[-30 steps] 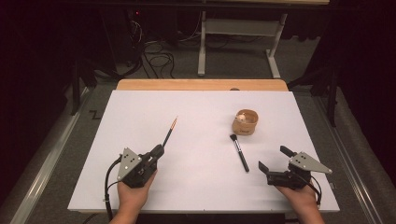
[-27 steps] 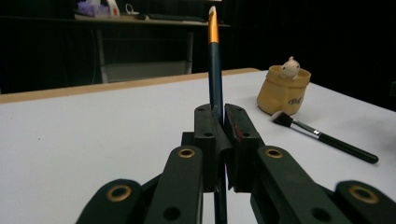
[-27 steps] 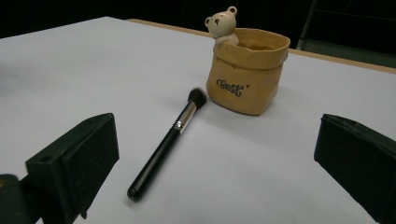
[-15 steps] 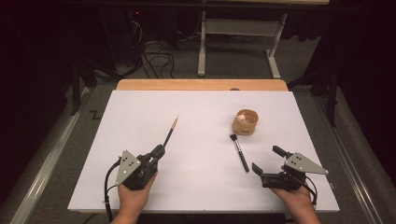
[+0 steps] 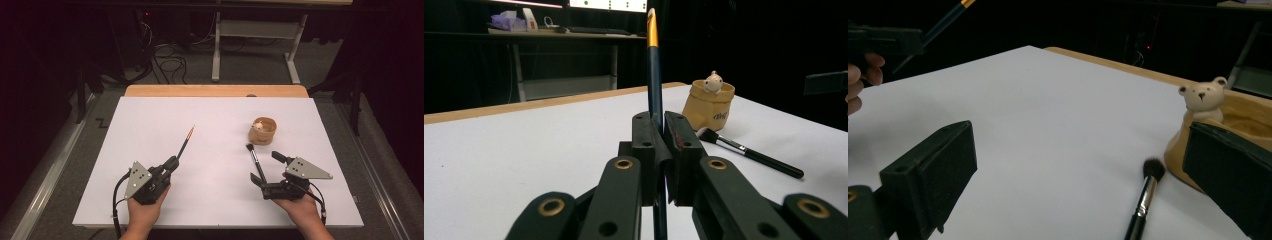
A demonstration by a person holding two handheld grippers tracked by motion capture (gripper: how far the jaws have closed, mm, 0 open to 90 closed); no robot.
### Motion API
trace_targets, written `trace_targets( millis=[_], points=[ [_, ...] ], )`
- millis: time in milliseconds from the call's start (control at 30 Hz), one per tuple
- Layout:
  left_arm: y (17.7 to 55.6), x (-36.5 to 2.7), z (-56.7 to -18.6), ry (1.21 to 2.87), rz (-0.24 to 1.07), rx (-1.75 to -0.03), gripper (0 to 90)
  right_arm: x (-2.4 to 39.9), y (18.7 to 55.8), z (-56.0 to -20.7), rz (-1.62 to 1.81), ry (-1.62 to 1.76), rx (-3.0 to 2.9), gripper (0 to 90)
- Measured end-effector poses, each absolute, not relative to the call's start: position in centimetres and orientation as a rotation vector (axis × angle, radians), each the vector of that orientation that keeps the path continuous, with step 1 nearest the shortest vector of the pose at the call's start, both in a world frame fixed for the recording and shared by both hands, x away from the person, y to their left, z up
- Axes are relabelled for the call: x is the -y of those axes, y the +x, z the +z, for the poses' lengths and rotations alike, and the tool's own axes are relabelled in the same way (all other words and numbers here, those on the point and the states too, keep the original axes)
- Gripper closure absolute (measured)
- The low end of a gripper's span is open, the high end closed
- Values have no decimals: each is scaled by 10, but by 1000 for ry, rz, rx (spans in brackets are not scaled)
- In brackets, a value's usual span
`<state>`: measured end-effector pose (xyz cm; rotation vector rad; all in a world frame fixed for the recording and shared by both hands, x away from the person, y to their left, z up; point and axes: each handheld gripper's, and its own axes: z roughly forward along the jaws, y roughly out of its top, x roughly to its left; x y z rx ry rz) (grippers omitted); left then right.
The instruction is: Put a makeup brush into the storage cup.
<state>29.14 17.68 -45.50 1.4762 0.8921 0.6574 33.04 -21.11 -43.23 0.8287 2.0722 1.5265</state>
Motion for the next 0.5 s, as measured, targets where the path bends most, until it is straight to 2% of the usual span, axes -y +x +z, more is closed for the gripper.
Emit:
trace_targets(
  millis=[500],
  points=[
    [291, -171, -454, 1489, 644, -863, 846, 173, 347, -411, 1598, 774, -2082, 36]
  ],
)
